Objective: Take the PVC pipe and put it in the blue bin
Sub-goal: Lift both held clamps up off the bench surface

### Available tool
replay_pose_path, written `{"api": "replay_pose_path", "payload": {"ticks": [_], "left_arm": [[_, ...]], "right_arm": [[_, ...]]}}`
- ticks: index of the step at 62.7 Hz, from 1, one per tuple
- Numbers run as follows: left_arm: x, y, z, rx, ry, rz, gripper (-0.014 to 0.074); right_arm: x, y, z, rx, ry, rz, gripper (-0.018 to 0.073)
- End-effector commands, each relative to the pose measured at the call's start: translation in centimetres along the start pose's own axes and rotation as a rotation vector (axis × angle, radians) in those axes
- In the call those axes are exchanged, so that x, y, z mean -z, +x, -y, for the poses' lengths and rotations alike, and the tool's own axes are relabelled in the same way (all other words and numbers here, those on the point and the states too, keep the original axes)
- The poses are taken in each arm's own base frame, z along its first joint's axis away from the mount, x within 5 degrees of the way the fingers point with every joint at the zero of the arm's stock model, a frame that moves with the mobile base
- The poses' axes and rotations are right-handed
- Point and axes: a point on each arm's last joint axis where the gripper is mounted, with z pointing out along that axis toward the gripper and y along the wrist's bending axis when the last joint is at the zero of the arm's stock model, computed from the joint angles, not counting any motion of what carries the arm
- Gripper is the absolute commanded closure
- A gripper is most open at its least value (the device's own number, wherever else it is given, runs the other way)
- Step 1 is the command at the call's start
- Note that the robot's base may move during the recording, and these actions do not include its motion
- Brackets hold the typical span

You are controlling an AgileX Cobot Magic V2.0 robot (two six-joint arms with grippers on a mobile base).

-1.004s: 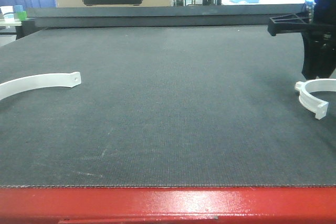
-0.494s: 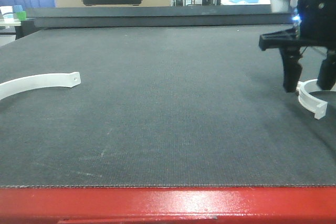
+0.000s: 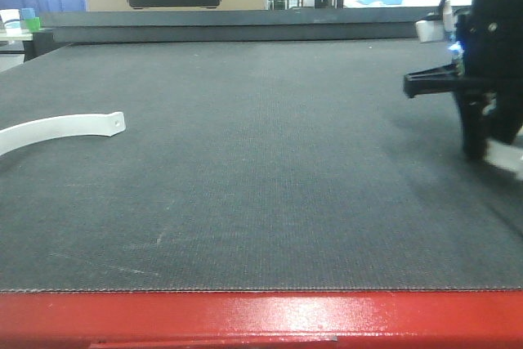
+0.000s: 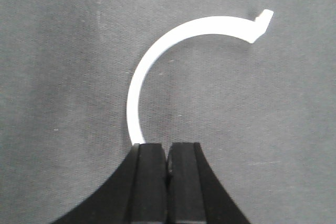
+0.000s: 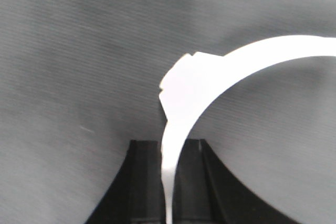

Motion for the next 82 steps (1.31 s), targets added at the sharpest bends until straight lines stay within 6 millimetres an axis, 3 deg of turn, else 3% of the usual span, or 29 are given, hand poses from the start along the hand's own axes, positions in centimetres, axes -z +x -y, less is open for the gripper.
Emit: {"api": "replay_pose_path", "payload": {"ticks": [1,13,20,31,37,47,54,70,82], "left_arm": [[0.3,-0.1,0.4,0.020,0.024,0.004,0.0693],[-0.5,-0.8,0.7,-0.036,-0.013,-0.087,0.0700],[-2.5,-2.0,0.3,-0.077,-0.076,-0.165,0.0700],[-5.9,-3.2,0.1,-0.094,-0.104,-0.236,0.0699],[-7.7,-3.2,0.0,-0.096,-0.103,-0.249,0.0654],[-10.0,-2.9,-0.2,-0.059,-0.113,-0.290,0.0405],[-10.8,-2.6,-0.4,-0.032,-0.122,-0.317,0.0307],[-11.3,-2.9,-0.3,-0.033,-0.117,-0.285,0.0307],[-12.8,-2.3,-0.5,-0.015,-0.137,-0.338,0.0437]], "right_arm": [[2.5,-0.1,0.8,0.015,0.055,0.023,0.0727],[8.2,1.1,1.1,0.088,0.028,0.161,0.0727],[11.2,2.4,1.4,0.080,0.003,0.241,0.0727],[13.7,3.7,1.9,0.073,-0.010,0.309,0.0727],[14.0,3.8,1.9,0.073,-0.012,0.317,0.0727],[13.8,3.8,1.8,0.071,-0.024,0.309,0.0727],[13.2,3.9,1.7,0.072,-0.024,0.288,0.0727],[10.6,4.7,1.7,0.077,-0.018,0.199,0.0727],[9.5,5.1,1.7,0.080,-0.013,0.169,0.0727]]}}
